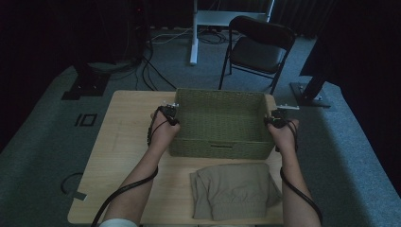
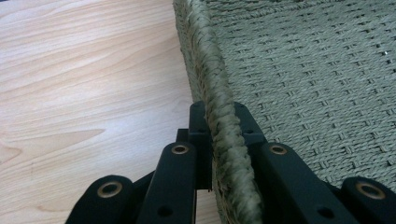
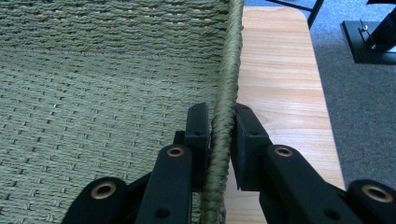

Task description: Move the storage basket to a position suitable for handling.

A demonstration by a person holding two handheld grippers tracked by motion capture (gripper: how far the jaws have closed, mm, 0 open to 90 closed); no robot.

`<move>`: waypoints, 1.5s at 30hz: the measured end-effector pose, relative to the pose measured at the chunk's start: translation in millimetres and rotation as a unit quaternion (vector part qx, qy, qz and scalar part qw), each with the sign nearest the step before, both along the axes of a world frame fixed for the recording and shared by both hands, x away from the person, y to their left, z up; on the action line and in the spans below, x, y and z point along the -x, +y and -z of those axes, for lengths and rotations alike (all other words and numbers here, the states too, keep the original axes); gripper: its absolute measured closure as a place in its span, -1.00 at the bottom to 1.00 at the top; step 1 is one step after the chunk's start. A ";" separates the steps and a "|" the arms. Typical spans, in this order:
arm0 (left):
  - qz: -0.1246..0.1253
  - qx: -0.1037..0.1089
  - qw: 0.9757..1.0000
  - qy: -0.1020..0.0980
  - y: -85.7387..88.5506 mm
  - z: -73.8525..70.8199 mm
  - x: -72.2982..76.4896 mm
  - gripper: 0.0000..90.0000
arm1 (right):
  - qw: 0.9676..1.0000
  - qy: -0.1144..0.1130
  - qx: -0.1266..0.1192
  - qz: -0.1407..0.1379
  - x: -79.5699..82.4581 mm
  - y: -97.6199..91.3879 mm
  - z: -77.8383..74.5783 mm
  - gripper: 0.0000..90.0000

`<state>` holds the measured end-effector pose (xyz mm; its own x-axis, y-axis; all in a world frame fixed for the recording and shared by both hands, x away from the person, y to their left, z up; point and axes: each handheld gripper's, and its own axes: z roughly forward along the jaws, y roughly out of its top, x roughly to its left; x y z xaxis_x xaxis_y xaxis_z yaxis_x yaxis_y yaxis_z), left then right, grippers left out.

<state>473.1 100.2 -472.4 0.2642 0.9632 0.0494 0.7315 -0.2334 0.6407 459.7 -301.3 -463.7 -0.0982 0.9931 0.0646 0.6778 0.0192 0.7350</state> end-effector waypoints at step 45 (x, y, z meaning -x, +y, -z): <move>0.126 0.059 0.986 -0.086 -3.0 -27.9 12.4 -0.63 | 0.993 -0.064 -0.043 -0.087 7.8 -18.4 -13.6 -0.62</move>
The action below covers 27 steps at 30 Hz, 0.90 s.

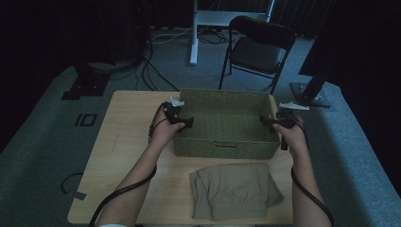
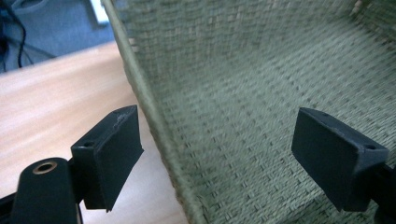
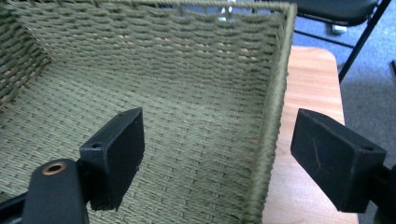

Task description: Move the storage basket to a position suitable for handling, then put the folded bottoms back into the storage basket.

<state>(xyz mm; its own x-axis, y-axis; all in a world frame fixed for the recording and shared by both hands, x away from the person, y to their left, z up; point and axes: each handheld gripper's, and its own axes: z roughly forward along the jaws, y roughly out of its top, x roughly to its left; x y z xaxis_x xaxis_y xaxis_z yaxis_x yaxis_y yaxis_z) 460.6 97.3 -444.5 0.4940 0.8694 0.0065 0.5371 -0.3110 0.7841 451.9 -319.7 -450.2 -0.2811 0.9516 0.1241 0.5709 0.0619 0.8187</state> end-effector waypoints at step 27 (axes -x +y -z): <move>0.032 0.045 0.998 -0.020 15.8 -24.4 53.4 -0.63 | 0.998 -0.059 0.014 -0.035 56.7 10.5 -15.3 -0.70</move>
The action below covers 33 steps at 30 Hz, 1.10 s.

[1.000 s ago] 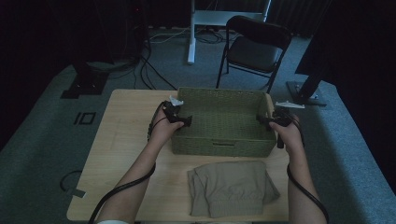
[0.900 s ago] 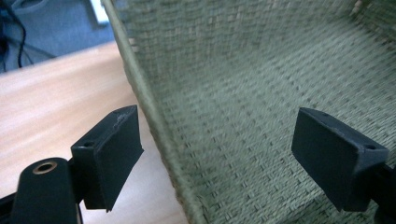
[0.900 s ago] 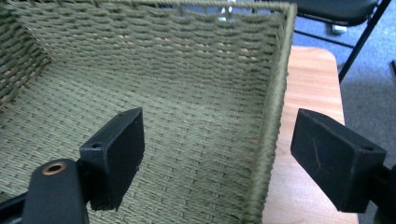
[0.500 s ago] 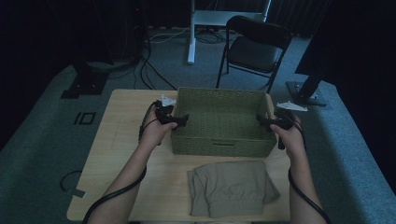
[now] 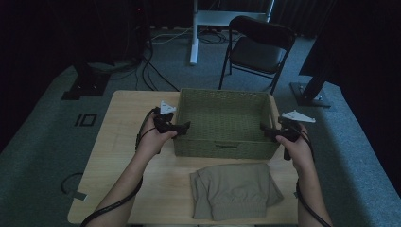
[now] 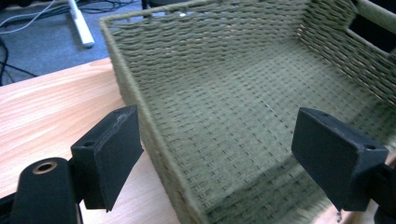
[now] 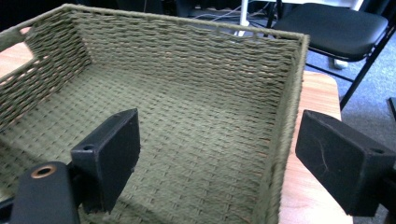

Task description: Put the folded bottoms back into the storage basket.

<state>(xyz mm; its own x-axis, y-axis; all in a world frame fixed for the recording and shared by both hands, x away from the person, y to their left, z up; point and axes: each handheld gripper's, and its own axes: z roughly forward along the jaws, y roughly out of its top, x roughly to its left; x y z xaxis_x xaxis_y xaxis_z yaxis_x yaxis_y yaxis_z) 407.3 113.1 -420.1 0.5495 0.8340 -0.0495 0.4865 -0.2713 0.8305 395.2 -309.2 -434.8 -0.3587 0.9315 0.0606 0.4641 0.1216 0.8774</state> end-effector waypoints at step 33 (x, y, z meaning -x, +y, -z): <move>0.061 0.019 0.998 -0.002 -23.3 28.9 72.0 -0.63 | 0.999 0.000 -0.014 -0.041 83.9 2.9 26.2 -0.69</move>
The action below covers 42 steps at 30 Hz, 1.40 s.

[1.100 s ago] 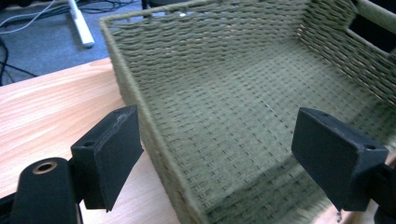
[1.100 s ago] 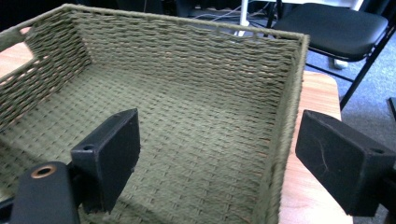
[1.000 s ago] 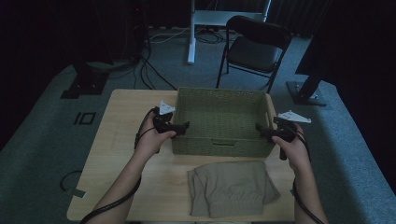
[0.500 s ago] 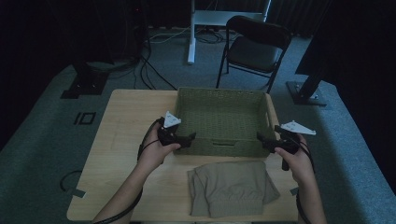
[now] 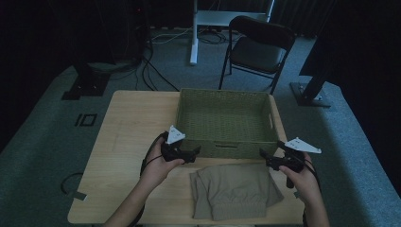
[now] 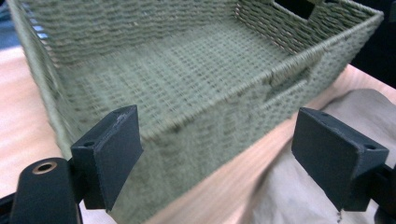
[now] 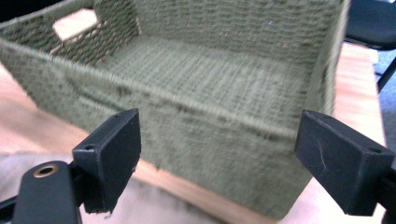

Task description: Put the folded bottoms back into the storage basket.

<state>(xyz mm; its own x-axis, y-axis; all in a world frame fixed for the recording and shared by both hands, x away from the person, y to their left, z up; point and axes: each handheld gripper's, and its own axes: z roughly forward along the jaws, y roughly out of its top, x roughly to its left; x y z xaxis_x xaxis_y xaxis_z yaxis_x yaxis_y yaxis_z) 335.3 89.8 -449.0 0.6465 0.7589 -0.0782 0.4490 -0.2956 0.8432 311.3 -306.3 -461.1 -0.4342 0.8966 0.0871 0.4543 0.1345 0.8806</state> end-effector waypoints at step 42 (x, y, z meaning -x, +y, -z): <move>0.054 -0.047 0.992 0.101 -42.3 96.4 41.0 -0.63 | 0.994 0.106 0.027 -0.026 22.4 4.7 86.0 -0.70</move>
